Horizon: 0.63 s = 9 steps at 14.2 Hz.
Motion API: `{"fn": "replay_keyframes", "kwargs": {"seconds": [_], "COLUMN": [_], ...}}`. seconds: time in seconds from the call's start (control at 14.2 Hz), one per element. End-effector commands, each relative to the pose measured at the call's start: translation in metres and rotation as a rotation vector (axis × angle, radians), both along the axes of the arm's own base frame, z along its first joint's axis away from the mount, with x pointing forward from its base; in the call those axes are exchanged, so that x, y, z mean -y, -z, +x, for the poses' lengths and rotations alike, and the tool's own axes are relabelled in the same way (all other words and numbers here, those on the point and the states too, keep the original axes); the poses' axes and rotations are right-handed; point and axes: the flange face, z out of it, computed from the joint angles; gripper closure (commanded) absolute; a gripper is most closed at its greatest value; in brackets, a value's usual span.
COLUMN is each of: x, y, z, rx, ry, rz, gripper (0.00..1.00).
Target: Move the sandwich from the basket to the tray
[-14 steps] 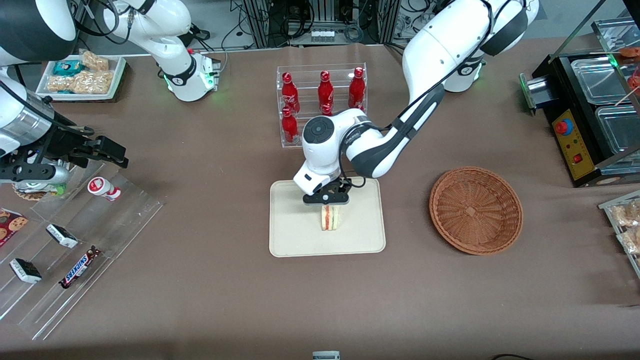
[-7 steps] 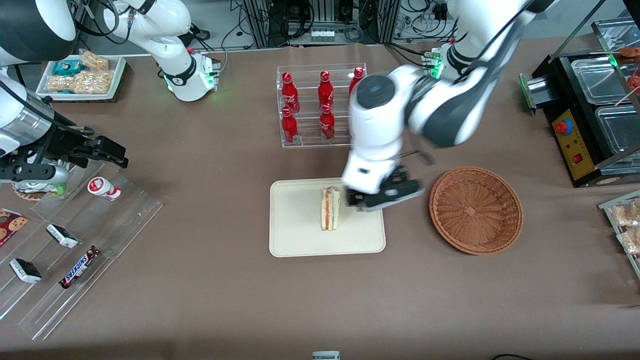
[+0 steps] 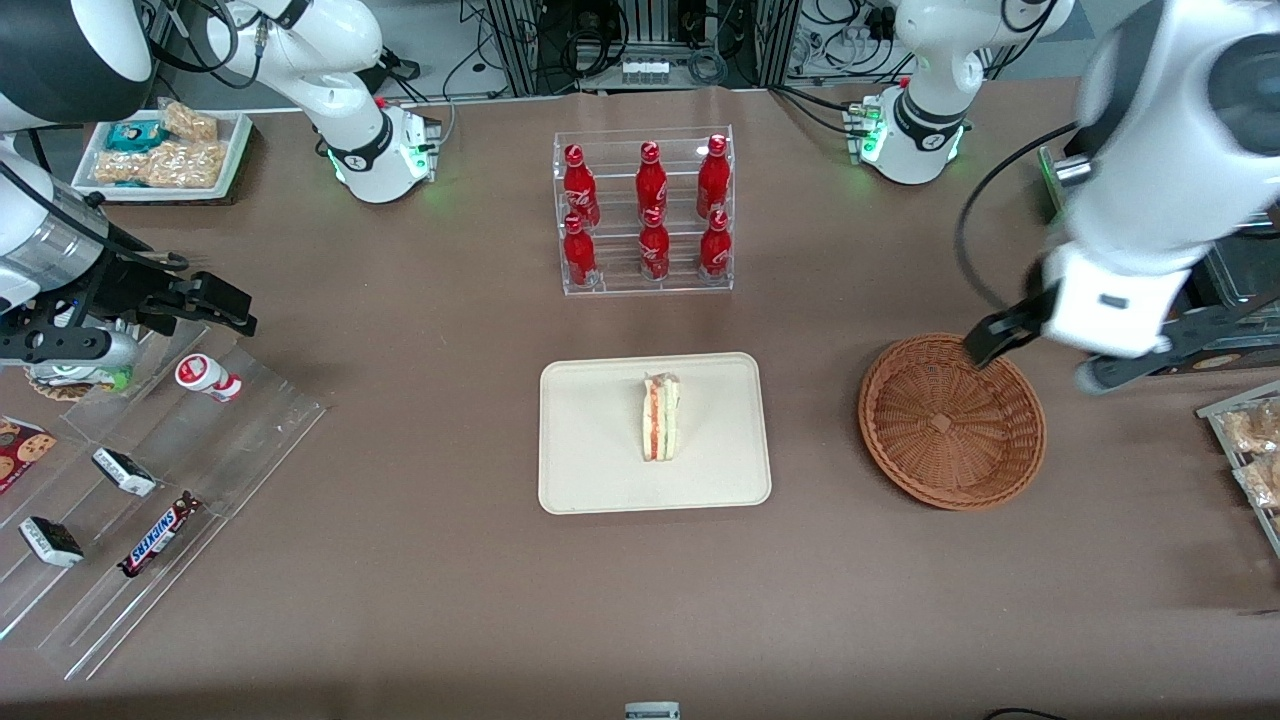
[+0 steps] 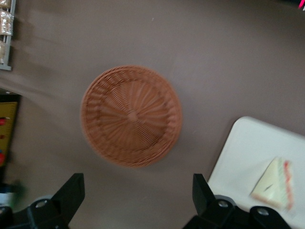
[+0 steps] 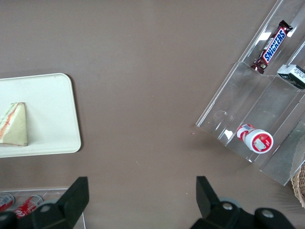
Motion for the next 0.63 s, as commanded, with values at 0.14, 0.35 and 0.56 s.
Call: {"fn": "replay_keyframes", "kwargs": {"seconds": [0.14,0.35,0.56], "x": [-0.113,-0.147,-0.171], "y": [-0.009,-0.003,-0.008], "z": [-0.061,-0.077,-0.073], "rx": [-0.079,-0.055,-0.039], "ry": [0.216,0.236,0.282], "rz": [-0.135,-0.147,-0.148], "gripper": [0.00,0.00,0.00]}}
